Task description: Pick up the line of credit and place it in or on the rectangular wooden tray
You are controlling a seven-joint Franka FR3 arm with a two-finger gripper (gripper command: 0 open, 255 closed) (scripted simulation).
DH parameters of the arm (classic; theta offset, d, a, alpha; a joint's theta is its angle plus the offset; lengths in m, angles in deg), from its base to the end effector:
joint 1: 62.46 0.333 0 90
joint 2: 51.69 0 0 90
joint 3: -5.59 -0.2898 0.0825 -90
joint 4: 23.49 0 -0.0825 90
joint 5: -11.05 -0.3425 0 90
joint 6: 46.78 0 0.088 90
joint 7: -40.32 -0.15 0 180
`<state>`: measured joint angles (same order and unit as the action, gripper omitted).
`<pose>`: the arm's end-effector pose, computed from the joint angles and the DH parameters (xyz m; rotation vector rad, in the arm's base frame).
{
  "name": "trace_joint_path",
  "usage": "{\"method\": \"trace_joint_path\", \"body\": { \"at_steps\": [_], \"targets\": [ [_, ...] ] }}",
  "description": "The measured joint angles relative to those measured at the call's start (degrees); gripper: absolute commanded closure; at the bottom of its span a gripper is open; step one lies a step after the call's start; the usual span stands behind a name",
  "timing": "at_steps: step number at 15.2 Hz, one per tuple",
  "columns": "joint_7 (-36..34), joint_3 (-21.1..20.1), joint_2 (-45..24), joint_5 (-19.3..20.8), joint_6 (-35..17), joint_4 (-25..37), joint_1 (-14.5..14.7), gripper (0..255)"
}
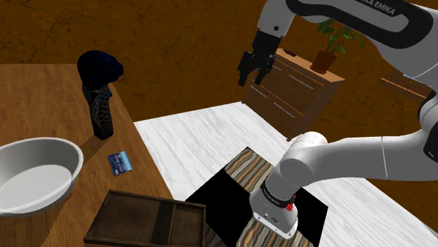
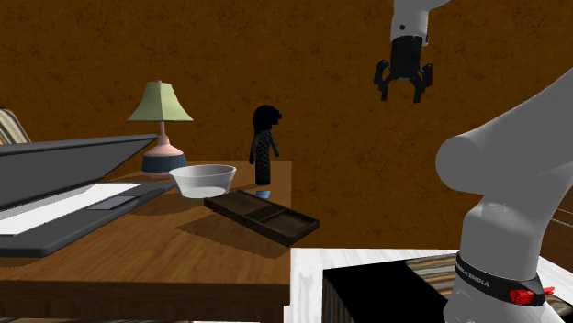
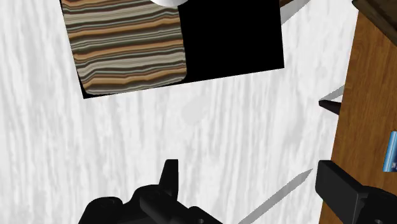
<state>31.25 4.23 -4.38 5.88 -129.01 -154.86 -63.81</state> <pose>0.2583 0.0164 0.5552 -3.0623 0.2382 0.0576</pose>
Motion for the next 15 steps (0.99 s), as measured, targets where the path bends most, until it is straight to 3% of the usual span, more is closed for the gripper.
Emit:
{"method": "trace_joint_path", "body": {
  "at_steps": [3,15],
  "targets": [
    [-1.4,-1.3,-1.5,-1.0,-0.7,0.0,0.4,0],
    [-13.1,-12.2,-22.5,-8.3,-8.0,5.3,3.3,0]
  ]
}}
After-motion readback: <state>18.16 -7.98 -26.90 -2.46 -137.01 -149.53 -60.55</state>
